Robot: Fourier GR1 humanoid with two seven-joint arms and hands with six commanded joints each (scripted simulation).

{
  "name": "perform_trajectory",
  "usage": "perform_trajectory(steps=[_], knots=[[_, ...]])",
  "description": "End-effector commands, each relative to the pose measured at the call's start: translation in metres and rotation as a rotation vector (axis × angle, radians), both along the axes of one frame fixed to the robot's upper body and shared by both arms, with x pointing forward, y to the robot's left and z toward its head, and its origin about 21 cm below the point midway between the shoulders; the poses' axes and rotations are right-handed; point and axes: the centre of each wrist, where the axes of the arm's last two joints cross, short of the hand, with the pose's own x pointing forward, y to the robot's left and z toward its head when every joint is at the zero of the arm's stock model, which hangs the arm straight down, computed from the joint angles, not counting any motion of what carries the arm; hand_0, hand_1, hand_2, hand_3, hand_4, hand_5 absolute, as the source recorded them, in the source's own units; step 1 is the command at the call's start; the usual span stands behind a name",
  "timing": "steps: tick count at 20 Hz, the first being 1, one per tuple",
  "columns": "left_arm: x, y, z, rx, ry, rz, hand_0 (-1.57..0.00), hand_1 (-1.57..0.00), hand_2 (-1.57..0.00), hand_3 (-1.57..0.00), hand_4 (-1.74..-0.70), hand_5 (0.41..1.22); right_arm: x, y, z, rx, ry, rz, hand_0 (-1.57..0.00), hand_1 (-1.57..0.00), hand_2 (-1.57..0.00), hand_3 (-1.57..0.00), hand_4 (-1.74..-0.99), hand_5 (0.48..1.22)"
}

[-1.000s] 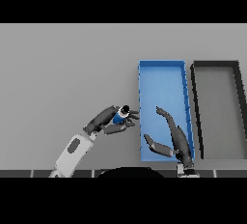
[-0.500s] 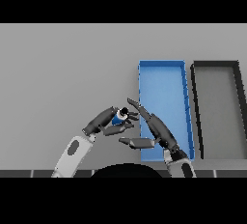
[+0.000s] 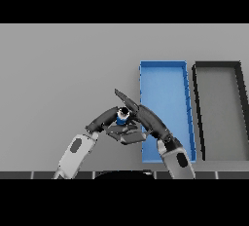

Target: Pick up the blue pipe and place it into the blue bin.

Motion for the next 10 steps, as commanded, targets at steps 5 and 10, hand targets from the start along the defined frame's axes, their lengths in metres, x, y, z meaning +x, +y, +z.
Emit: perform_trajectory(steps=[5,10], knots=[[0.001,-0.001,-0.001,0.023,0.053,0.021,-1.57,-1.57,-1.53,-1.14,-1.60,1.221,0.015,0.011,0.003,-0.018,0.015,0.044,-0.63,-0.65,-0.66,-0.50,-1.383,0.523],[0.001,-0.001,-0.001,-0.005,0.027,0.017,-1.57,-1.57,-1.56,-1.31,-1.69,1.221,0.020,0.023,0.001,0.060,0.017,0.071,-1.26,-1.27,-1.27,-1.14,-1.495,0.781]])
